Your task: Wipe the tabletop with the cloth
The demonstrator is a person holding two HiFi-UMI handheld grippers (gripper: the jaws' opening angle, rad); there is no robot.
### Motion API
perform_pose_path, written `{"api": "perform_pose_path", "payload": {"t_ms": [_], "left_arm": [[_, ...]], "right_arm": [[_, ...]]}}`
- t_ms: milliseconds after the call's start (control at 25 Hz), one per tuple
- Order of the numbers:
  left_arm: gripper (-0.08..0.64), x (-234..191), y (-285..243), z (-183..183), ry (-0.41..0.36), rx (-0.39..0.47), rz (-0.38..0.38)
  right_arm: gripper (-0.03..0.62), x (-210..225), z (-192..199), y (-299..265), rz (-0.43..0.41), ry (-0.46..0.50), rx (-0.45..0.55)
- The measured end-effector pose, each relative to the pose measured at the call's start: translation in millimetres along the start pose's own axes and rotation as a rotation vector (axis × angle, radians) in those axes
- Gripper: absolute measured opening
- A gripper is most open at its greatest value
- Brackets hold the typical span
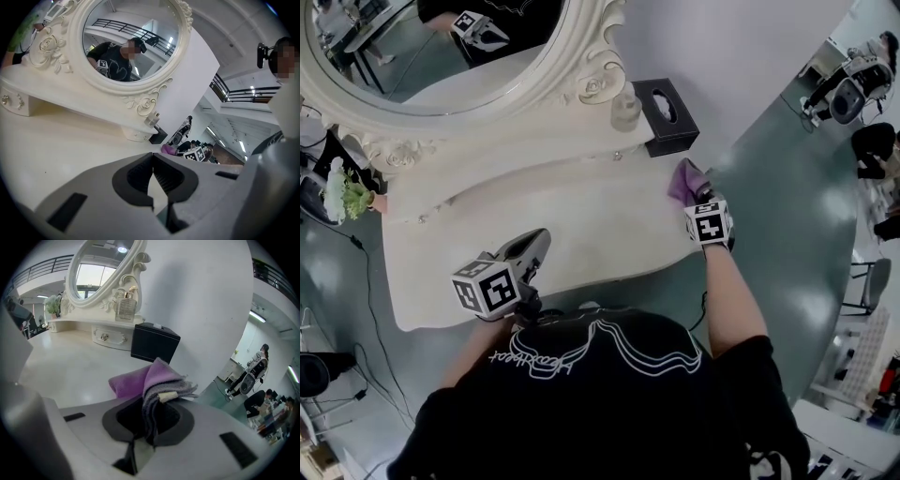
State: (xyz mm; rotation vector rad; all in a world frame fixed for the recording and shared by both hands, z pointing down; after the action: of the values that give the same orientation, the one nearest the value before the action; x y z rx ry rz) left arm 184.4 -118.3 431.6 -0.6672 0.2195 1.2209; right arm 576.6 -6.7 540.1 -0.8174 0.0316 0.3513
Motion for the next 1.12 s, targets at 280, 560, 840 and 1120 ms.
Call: {"api": "perform_pose_path", "payload": {"t_ms": [280, 560, 840, 1120], "left_arm": [[0.005, -28, 36, 3, 0.028, 0.007, -0.032], [0.005, -60, 93, -2, 0.045, 0.033, -0.076], [0.005, -96, 176, 7, 0.073, 0.075, -0.129], [0.005, -137, 280, 35, 0.11, 0.127, -0.213]], "right_arm": [[0.049, -6, -15, 19, -0.009, -0.162, 0.041], [0.049, -101, -71, 73, -0.135, -0.089, 0.207], [0.051, -270, -108, 116, -0.431, -0.019, 0.294], [0.05, -439, -113, 138, -0.685, 0.02, 0.266]]}}
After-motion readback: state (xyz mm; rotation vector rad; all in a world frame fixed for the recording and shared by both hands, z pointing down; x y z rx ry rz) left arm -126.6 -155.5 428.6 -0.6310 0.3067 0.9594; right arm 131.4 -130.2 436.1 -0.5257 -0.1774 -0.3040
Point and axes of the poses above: the fingertips, and each gripper's own axes: y backward along the fingers, x to its right, z out of its underside, the point moved 5 cm from there along y, backward along the fingers, and after that the axes turned 8 degrees about -y, right-handed, at the moved point
